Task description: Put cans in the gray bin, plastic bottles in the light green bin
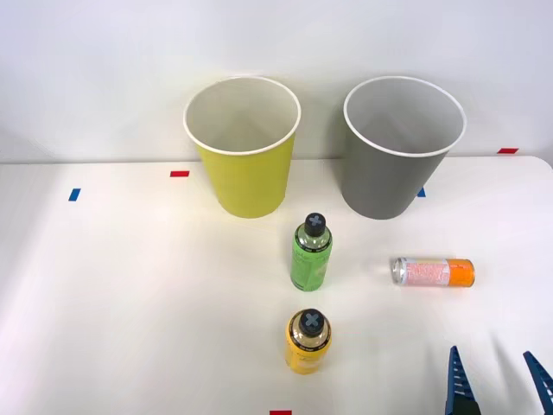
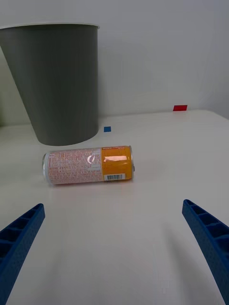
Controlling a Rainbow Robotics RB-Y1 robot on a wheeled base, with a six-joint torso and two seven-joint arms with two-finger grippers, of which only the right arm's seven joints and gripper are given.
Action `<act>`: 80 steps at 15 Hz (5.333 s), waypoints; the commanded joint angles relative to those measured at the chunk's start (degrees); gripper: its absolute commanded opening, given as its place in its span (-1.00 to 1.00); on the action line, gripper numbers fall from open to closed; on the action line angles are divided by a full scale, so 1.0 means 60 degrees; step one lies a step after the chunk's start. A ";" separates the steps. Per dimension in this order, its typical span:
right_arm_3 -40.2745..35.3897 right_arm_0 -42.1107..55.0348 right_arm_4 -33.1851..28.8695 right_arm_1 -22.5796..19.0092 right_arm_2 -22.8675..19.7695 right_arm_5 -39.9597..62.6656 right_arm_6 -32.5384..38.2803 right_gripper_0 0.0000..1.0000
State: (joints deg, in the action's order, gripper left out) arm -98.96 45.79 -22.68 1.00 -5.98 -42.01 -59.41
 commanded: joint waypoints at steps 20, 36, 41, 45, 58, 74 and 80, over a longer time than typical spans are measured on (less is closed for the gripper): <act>-0.1787 -0.0161 0.0542 -0.0196 0.0645 0.3061 -0.0133 1.00; -0.7588 -0.4248 0.1128 -0.0972 0.1875 1.8896 0.1889 1.00; -0.7603 -0.5830 0.2095 -0.1280 0.1641 2.1489 0.4892 1.00; -0.7471 -0.6284 0.3164 -0.1470 0.1450 2.1592 0.7499 1.00; -0.4058 -1.0093 0.3911 -0.3170 0.1758 2.4463 1.1293 1.00; -0.0147 -1.1396 0.6035 -0.4180 0.2080 2.3745 1.1908 1.00; 0.0483 -1.1440 0.6021 -0.4210 0.2344 2.3159 1.1908 1.00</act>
State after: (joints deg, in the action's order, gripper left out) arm -96.30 -22.82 13.50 -24.26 7.90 97.20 12.10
